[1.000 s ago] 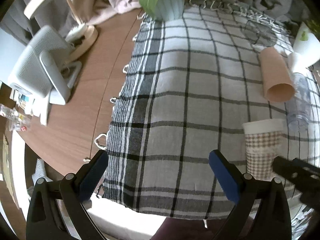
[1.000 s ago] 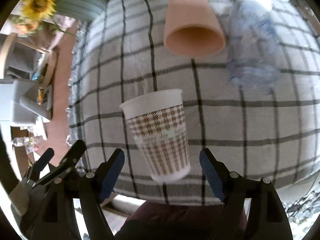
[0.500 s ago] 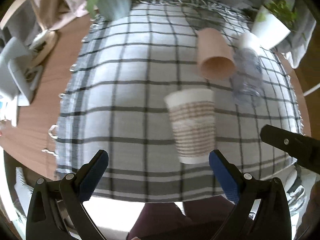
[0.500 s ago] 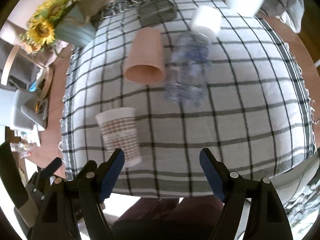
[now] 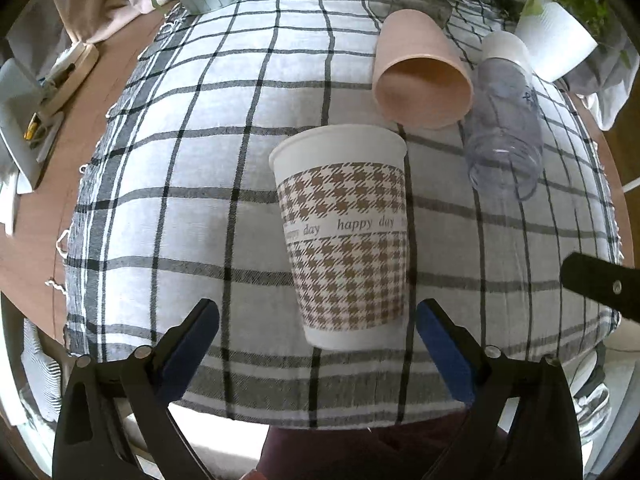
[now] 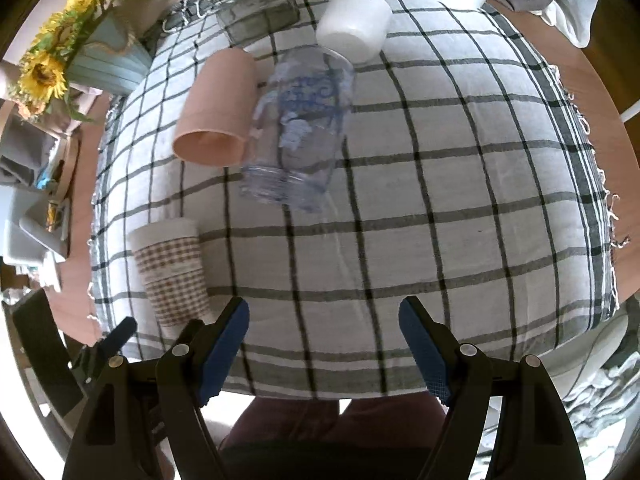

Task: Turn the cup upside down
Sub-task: 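Bring the left tool to the paper cup held by the right tool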

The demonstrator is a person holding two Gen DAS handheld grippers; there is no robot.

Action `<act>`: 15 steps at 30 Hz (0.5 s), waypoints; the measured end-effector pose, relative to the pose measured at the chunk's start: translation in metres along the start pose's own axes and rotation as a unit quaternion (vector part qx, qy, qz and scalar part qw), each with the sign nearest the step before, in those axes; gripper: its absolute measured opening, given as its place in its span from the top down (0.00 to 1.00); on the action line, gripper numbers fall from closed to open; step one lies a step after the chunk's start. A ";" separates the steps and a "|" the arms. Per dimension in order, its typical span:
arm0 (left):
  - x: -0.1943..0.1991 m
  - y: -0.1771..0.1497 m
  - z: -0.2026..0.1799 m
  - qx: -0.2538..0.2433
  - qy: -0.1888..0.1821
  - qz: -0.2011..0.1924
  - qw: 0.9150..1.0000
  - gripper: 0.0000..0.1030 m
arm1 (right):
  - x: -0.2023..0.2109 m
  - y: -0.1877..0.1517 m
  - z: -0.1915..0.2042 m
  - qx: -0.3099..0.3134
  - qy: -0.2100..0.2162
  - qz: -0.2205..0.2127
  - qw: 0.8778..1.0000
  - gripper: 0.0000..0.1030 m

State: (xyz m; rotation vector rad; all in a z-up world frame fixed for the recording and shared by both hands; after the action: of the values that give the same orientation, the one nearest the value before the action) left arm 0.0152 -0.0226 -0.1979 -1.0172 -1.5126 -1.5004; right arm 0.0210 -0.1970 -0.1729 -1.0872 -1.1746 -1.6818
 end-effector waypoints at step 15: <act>0.015 0.005 -0.008 0.005 -0.011 -0.006 1.000 0.48 | -0.006 0.004 0.000 0.032 -0.001 0.005 0.999 0.25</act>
State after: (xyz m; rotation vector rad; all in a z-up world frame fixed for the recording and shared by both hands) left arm 0.0140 -0.0304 -0.1816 -1.0239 -1.5420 -1.4923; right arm 0.0263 -0.1972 -0.1775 -1.0547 -1.2131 -1.6245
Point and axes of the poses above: each gripper's, at about its wrist camera, not at the fingertips, and x roughly against the way its jaws point, z to its left, y to its top, the point moved 4 cm from there along -x, roughly the way its jaws point, and after that the axes turned 11 degrees about -z, right-handed, at the moved point
